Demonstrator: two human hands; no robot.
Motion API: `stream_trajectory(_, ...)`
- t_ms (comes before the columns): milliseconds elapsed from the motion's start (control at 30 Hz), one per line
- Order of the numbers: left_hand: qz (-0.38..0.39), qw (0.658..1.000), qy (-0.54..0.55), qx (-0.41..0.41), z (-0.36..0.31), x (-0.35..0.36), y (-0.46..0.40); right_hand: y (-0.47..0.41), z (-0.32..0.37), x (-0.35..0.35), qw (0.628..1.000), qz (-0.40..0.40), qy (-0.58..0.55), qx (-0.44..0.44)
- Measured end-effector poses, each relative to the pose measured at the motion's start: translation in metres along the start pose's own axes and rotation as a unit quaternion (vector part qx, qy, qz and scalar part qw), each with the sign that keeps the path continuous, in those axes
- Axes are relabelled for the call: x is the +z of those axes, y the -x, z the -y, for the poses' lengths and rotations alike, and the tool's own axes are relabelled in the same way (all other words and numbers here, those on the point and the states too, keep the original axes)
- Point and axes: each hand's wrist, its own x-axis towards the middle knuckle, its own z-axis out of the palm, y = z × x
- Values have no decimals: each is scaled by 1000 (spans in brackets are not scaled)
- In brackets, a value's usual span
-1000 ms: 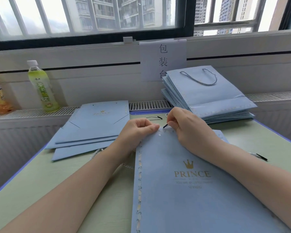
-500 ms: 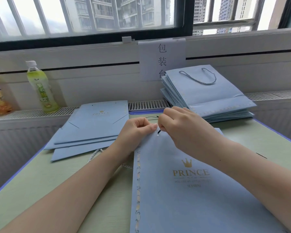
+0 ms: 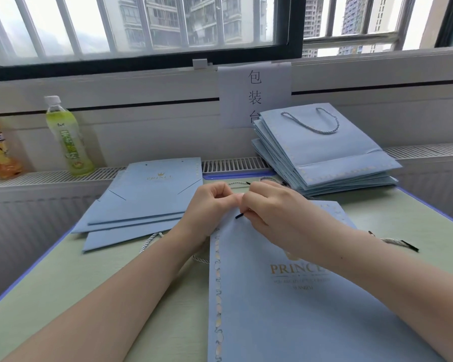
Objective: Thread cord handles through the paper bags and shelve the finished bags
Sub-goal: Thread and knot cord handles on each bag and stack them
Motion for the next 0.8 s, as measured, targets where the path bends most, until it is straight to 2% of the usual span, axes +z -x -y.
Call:
stream_trajectory(200,0,1000,17,-5,1,1,-1,-2,-11,-11,995,25,99,-6)
stream_trajectory(500,-7,1000,-7,13,-1,2,-1,-3,2,-19,991,42,115,-48)
stream_trajectory(633,-6,1000,-13,17,-1,3,-1,-4,3,-12,996,25,86,-26)
stream_trajectory(800,-2,1000,-9,26,-3,1,1,-2,4,-1,998,11,-46,47)
